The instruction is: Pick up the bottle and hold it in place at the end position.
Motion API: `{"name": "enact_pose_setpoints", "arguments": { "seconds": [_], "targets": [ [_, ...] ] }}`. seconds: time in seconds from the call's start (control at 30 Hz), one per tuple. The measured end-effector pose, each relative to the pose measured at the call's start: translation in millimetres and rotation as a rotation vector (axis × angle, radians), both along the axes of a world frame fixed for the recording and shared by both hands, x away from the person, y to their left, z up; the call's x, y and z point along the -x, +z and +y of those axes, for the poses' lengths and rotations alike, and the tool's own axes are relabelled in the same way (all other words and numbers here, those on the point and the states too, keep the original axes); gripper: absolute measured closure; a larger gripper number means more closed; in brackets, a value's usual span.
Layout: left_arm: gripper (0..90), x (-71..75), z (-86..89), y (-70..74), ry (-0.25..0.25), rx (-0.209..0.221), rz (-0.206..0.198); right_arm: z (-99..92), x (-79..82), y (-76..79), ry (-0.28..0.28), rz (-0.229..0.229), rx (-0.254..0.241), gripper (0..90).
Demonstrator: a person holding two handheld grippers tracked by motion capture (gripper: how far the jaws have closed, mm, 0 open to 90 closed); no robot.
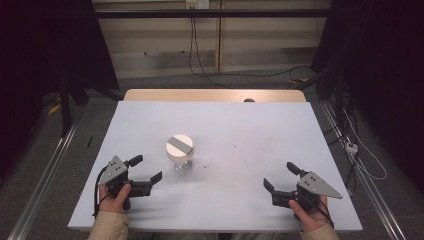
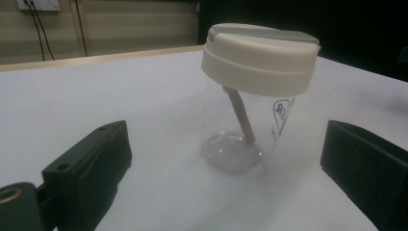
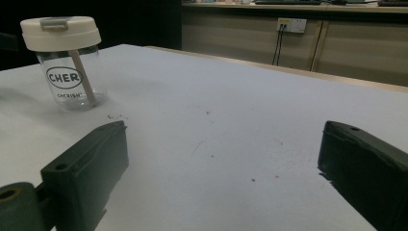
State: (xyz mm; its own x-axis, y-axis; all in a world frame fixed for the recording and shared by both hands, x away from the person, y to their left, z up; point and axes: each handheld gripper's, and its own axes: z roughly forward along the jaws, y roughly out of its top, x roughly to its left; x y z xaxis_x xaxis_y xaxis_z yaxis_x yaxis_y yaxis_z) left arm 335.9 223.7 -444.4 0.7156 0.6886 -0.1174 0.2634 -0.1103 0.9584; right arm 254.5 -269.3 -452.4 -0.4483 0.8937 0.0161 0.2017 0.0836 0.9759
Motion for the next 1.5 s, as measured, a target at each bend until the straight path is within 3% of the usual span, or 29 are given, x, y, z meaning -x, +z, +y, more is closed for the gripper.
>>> {"name": "enact_pose_setpoints", "arguments": {
  "seconds": [0.3, 0.43, 0.63, 1.0, 1.4, 1.5],
  "targets": [
    [3.7, -0.3, -6.7, 1.4, -0.011, 0.012, -0.006, 0.0, 0.2, 0.1, 0.0, 0.0, -0.004, 3.1],
    [4.0, -2.1, -11.8, 3.7, 0.018, 0.028, 0.012, 0.0, 0.0, 0.1, -0.001, -0.001, -0.004, 3.2],
    [4.2, -2.9, -18.1, 5.2, 0.017, 0.024, 0.026, 0.4, -0.3, 0.0, 0.001, -0.002, -0.002, 3.4],
    [4.7, -11.4, -40.1, 5.9, 0.039, -0.016, 0.075, 1.7, -1.6, -0.7, 0.004, 0.001, -0.001, 3.6],
    [5.3, -16.4, -62.5, 4.4, 0.04, -0.084, 0.081, 0.7, -0.1, -0.3, 0.001, -0.002, 0.003, 3.8],
    [5.3, -18.0, -65.7, 3.2, 0.046, -0.082, 0.091, 1.6, -0.5, -0.4, 0.006, -0.001, 0.006, 3.8]
  ]
}}
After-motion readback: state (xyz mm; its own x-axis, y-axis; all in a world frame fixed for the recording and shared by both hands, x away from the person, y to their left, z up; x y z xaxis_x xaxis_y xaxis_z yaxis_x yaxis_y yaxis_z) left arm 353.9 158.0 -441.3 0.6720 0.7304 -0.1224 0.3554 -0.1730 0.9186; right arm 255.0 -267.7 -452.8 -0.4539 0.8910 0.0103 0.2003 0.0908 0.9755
